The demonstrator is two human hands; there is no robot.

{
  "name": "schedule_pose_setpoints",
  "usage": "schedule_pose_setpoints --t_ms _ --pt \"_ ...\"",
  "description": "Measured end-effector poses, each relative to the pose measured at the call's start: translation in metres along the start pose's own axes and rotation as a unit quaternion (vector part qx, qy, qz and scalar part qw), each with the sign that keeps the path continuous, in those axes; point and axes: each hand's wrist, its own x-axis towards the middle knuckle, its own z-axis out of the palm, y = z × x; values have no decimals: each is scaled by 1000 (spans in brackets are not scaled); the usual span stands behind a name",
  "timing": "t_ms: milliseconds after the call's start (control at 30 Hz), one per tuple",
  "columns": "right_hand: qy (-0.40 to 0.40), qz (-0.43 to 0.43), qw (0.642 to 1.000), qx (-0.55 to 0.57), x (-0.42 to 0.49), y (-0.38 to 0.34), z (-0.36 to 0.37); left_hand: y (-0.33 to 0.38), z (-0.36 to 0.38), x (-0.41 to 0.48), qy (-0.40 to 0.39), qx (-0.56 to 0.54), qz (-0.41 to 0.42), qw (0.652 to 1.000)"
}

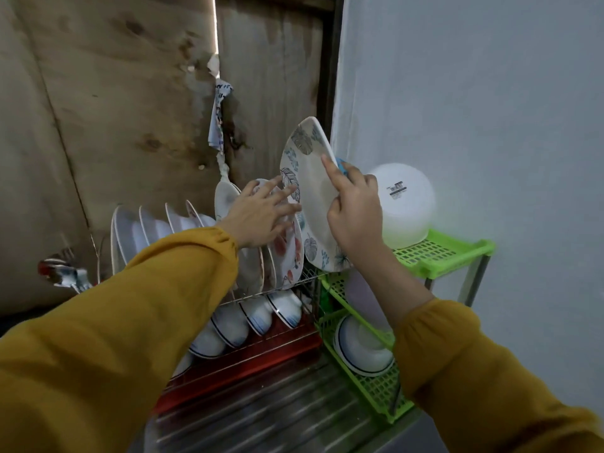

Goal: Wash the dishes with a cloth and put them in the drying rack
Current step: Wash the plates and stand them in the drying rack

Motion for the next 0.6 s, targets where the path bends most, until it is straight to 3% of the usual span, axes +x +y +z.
schedule_pose_setpoints --t_ms 233,600 --pt "-61 10 998 -19 14 12 42 -12 21 -11 137 -68 -15 988" --pt "-92 -10 996 -4 10 29 85 -3 27 -12 162 -52 -53 984"
